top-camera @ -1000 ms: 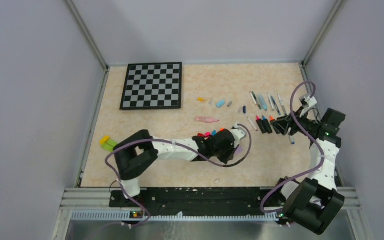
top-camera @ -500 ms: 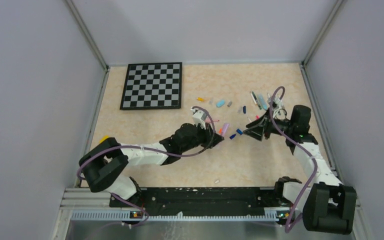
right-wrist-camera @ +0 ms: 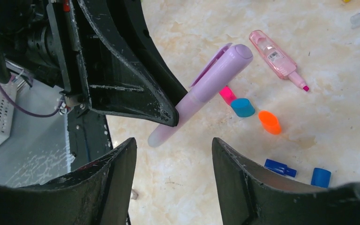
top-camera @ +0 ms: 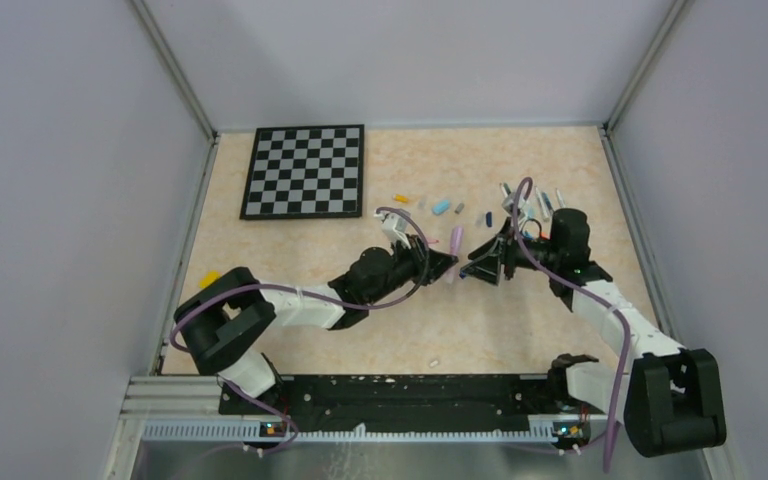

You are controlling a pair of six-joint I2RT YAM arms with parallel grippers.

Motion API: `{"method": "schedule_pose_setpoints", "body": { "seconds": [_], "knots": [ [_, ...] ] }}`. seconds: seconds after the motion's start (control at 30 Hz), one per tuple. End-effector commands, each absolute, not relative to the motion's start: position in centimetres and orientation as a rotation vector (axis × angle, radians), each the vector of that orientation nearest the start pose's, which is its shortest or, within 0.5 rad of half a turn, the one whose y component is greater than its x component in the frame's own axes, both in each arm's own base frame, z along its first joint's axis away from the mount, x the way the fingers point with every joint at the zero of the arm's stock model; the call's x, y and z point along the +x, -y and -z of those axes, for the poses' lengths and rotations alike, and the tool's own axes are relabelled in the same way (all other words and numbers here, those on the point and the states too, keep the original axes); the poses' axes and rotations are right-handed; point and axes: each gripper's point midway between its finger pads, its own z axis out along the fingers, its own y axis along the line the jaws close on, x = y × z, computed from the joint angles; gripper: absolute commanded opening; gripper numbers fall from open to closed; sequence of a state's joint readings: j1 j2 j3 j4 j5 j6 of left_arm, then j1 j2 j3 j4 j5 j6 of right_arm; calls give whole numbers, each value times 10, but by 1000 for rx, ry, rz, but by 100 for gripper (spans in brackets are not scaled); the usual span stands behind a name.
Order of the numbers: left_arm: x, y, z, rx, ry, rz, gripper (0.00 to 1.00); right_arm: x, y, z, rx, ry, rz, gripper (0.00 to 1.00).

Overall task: Open the pen caps
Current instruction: Pick up the pen from the center of the board.

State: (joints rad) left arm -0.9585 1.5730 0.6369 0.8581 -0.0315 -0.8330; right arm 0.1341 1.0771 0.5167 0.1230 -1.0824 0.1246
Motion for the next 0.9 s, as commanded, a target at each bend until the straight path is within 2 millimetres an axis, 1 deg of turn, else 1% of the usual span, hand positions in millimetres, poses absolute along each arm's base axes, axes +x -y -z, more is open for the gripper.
{"method": "schedule_pose_setpoints", "body": {
  "seconds": [0.0,0.1,0.27,0.37,0.47,0.53,0.7,0.77,0.83,0.87],
  "knots": [
    [254,403,-206,6,-1695,1362,0,239,-201,-163,-676,-1841,-1189,59],
    [255,407,-207,-12,-1696,1345,0,238,-208,-158,-673,-1871,-1189,59],
    [256,408,-207,-49,-1700,1321,0,243,-213,-149,-648,-1915,-1136,57],
    [255,411,-208,-60,-1701,1322,0,248,-215,-146,-623,-1935,-1099,54],
    [253,416,-207,-67,-1706,1324,0,254,-215,-146,-591,-1942,-1076,49],
    [252,419,-206,-74,-1708,1327,0,255,-216,-147,-585,-1938,-1074,42],
    [250,421,-209,-75,-1697,1345,0,255,-217,-152,-604,-1908,-1074,10],
    [248,419,-212,-69,-1686,1349,0,255,-217,-154,-614,-1897,-1068,4],
    [247,417,-216,-60,-1673,1347,8,254,-217,-155,-639,-1891,-1057,2],
    [245,414,-217,-51,-1667,1342,16,254,-216,-156,-650,-1888,-1052,1]
  ]
}}
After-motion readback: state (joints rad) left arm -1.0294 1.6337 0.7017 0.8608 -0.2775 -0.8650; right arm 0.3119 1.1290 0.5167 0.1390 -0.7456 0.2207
